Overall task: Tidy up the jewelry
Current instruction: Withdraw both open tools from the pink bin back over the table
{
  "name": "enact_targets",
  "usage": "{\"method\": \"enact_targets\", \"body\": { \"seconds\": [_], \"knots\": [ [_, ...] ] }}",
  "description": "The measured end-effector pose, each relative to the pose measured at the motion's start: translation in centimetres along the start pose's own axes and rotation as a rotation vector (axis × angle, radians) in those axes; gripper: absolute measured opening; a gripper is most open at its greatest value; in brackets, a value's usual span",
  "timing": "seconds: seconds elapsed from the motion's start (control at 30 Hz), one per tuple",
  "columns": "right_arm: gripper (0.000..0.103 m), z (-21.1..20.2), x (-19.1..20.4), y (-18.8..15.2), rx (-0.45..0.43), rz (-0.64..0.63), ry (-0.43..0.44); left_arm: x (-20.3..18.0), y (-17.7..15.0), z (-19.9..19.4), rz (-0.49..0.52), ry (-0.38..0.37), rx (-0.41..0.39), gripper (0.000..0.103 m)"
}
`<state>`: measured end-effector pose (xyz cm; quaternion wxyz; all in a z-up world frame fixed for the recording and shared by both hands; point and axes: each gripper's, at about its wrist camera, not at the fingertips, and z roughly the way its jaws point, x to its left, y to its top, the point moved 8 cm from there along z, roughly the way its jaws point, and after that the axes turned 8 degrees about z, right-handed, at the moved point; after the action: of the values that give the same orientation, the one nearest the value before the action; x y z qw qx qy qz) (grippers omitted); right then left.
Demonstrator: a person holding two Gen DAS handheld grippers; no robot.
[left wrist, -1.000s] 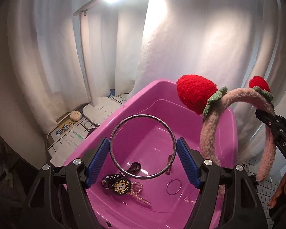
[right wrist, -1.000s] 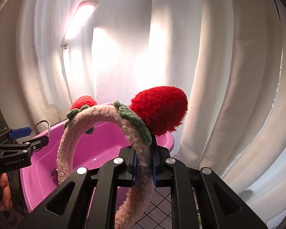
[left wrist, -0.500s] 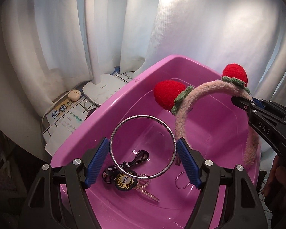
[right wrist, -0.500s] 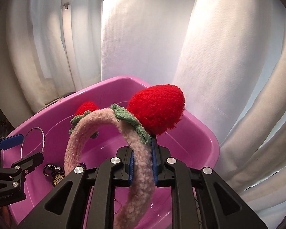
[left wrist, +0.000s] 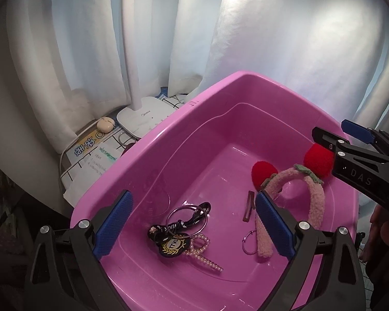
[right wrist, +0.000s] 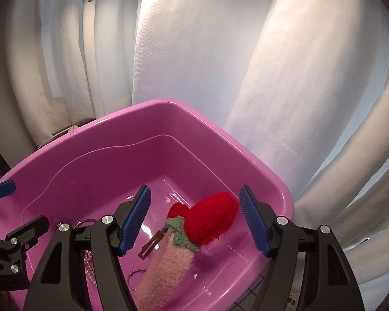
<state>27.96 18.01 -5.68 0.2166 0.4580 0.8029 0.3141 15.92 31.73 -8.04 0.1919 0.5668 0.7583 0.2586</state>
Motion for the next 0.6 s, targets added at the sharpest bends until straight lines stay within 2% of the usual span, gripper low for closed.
{"method": "enact_targets", "body": {
  "seconds": [0.27,0.6],
  "knots": [
    [0.068,-4.4,-1.0,-0.2,-0.081,0.079,0.049,-0.8,0.2,-1.7,-0.002,-0.011,-0.031,0.093],
    [0.068,-12.2,-6.7,-5.7,-0.153,0.240,0.054,-6.2,0.8,-5.9,0.061,-0.103,-0.101,0.093]
  ]
}}
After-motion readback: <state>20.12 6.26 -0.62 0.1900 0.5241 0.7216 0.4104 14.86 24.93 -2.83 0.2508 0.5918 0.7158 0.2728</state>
